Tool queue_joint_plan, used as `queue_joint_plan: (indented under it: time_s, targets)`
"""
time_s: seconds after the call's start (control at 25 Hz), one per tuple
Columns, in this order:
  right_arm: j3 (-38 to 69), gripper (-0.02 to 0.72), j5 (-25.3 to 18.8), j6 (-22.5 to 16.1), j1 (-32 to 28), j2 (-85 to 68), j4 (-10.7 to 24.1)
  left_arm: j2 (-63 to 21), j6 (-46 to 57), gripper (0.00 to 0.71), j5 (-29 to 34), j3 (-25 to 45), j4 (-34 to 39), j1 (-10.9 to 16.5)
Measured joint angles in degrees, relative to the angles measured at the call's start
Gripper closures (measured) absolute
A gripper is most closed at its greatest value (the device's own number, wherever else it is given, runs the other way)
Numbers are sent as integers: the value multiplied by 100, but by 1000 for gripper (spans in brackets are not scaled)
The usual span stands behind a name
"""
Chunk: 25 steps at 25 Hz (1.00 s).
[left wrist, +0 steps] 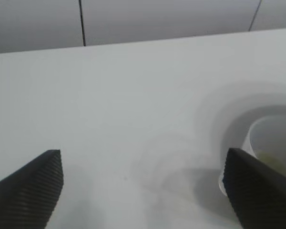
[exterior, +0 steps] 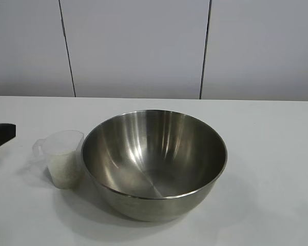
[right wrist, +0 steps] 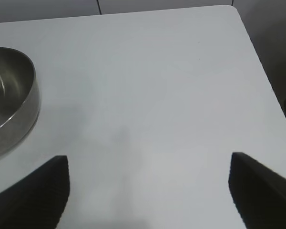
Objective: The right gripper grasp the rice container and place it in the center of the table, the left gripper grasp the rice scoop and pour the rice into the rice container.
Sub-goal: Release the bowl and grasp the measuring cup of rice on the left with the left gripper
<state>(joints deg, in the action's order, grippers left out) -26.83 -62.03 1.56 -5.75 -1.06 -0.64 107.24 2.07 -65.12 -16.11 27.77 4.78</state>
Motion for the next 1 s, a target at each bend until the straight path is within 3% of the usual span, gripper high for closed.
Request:
queue_joint_plan:
  time_s: [0.6,1.0]
  targets:
    - [0,82,5,0,0,0,0,827,-583,56,-68,-275,6,0]
    - [0,82,5,0,0,0,0,1265,-609,56,-84,-446,477,0]
